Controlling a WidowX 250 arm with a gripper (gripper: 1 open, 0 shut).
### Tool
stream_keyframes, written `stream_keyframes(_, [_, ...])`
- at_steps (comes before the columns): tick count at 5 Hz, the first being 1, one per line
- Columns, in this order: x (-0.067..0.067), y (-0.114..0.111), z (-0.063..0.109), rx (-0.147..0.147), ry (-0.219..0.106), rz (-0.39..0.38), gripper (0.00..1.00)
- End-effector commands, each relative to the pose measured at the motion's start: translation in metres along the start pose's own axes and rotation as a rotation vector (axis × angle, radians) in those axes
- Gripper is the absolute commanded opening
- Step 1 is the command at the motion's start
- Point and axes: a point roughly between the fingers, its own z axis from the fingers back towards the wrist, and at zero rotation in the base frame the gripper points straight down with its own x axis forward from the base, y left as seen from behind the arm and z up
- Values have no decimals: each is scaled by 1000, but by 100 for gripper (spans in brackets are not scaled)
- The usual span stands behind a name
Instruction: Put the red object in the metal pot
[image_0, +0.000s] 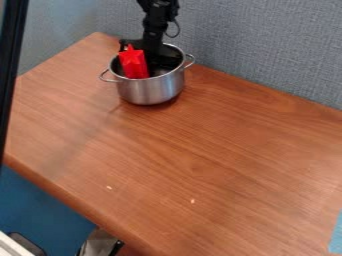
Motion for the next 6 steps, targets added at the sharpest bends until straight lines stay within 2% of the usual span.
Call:
stream_keyframes(1, [0, 3, 13, -30, -10, 5, 0])
stream_keyframes(2, [0, 4, 19, -42, -15, 5, 0])
stream_keyframes(6, [0, 7, 47, -122, -22, 4, 0])
